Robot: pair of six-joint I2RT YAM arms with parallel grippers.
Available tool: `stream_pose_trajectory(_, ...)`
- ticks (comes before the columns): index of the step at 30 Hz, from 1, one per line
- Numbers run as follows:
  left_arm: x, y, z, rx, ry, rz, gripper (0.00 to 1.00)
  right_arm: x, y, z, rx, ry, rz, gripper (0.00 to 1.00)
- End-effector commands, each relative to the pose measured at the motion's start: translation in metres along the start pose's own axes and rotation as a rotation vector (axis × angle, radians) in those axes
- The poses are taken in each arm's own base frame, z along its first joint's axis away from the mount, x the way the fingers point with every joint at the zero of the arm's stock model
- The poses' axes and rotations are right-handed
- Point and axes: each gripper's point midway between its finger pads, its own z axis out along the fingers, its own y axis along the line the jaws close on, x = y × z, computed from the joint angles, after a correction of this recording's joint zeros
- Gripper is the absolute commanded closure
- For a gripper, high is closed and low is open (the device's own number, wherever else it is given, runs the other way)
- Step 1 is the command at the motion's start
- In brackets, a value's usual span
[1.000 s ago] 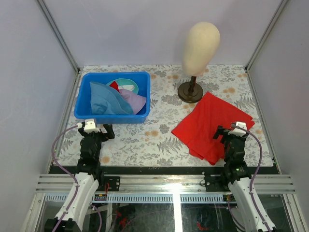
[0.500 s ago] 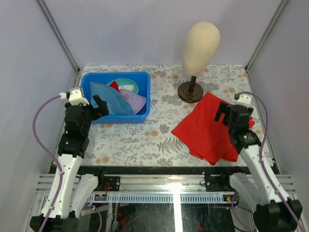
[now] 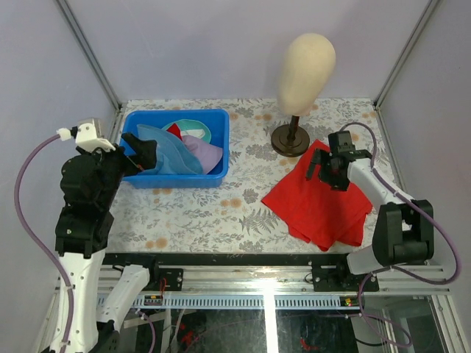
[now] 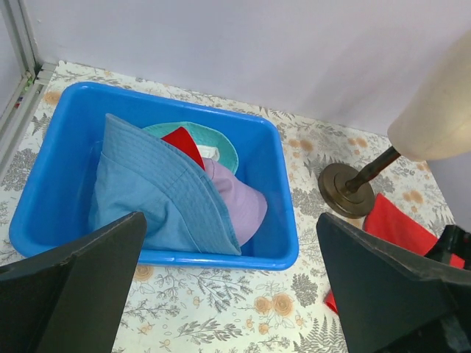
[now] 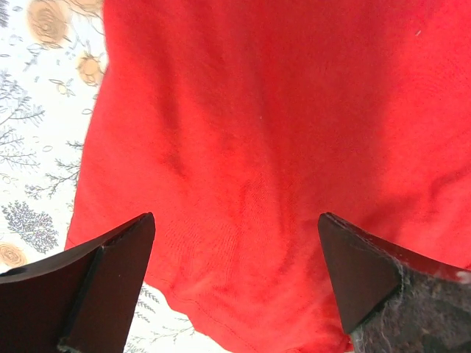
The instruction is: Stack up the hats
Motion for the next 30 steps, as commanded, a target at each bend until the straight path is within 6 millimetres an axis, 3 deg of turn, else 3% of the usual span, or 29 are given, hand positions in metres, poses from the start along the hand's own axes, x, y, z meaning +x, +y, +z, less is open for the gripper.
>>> stream_pose_trajectory(1, 0.006, 0.004, 0.000, -0.044, 0.078, -0.024, 0.00, 0.011, 0.002, 0.009, -0.051, 0.118, 0.156, 0.01)
stream_pose_trajectory(7, 0.001, -0.012, 0.014, 0.010, 0.153, -0.031, 0.00, 0.032, -0.016, 0.047, -0.043, 0.188, 0.288, 0.01)
stream_pose_trajectory(14, 0.031, -0.023, 0.038, 0.069, 0.331, -0.080, 0.00, 0.029, -0.042, 0.090, 0.053, 0.213, 0.344, 0.01)
stream_pose_trajectory(21, 0.030, -0.025, 0.039, 0.067, 0.349, -0.092, 0.00, -0.021, -0.069, 0.124, 0.186, 0.138, 0.350, 0.01)
stream_pose_trajectory(26, 0.044, -0.021, 0.037, 0.047, 0.427, -0.089, 0.00, -0.080, -0.078, 0.135, 0.268, 0.040, 0.315, 0.01)
stream_pose_trajectory(30, 0.048, -0.018, 0.031, 0.031, 0.449, -0.082, 0.00, -0.142, -0.079, 0.133, 0.311, -0.082, 0.290, 0.01)
